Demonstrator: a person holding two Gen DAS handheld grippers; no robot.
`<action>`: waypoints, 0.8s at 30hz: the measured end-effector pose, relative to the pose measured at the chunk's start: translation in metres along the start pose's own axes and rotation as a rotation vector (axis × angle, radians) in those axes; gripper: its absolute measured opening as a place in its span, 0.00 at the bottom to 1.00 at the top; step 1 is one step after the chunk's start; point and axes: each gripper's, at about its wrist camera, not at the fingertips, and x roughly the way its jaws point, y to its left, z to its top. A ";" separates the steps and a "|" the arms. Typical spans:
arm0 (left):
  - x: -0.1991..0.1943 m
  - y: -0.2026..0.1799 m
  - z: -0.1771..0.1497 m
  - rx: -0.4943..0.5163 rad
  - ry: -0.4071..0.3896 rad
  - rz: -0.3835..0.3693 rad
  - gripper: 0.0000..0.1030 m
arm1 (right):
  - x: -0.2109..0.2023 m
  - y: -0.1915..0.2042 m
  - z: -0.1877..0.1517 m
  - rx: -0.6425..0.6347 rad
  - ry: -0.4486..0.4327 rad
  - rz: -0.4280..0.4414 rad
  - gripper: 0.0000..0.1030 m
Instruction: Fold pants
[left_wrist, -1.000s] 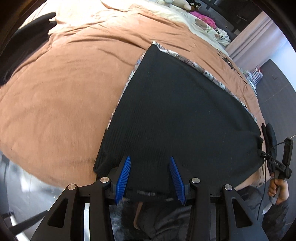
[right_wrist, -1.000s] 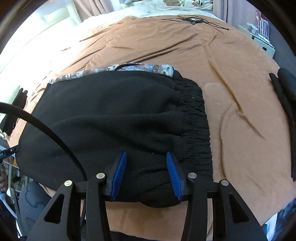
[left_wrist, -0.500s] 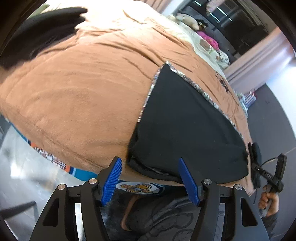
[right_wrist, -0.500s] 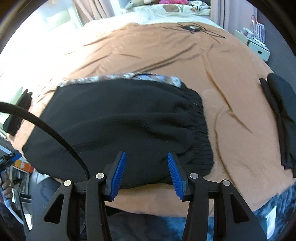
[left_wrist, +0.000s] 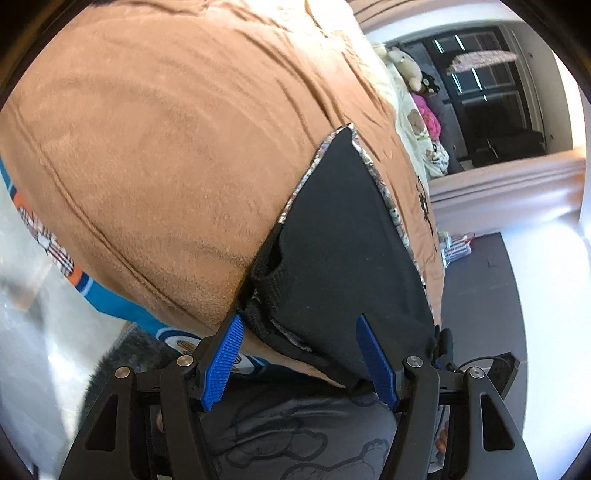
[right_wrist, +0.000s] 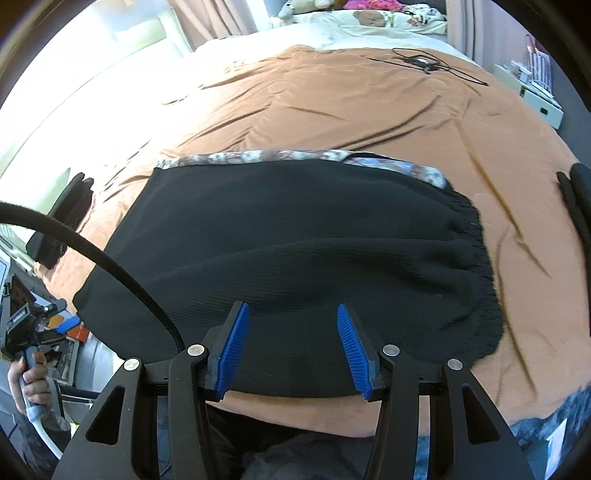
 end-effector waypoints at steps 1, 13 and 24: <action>0.001 0.004 -0.001 -0.017 0.008 -0.009 0.64 | 0.002 0.004 0.000 -0.003 0.003 0.008 0.47; 0.003 0.006 -0.003 -0.098 -0.028 -0.044 0.43 | 0.041 0.047 0.016 -0.067 0.056 0.096 0.47; 0.008 0.006 0.006 -0.081 -0.024 -0.028 0.08 | 0.076 0.069 0.023 -0.065 0.095 0.165 0.47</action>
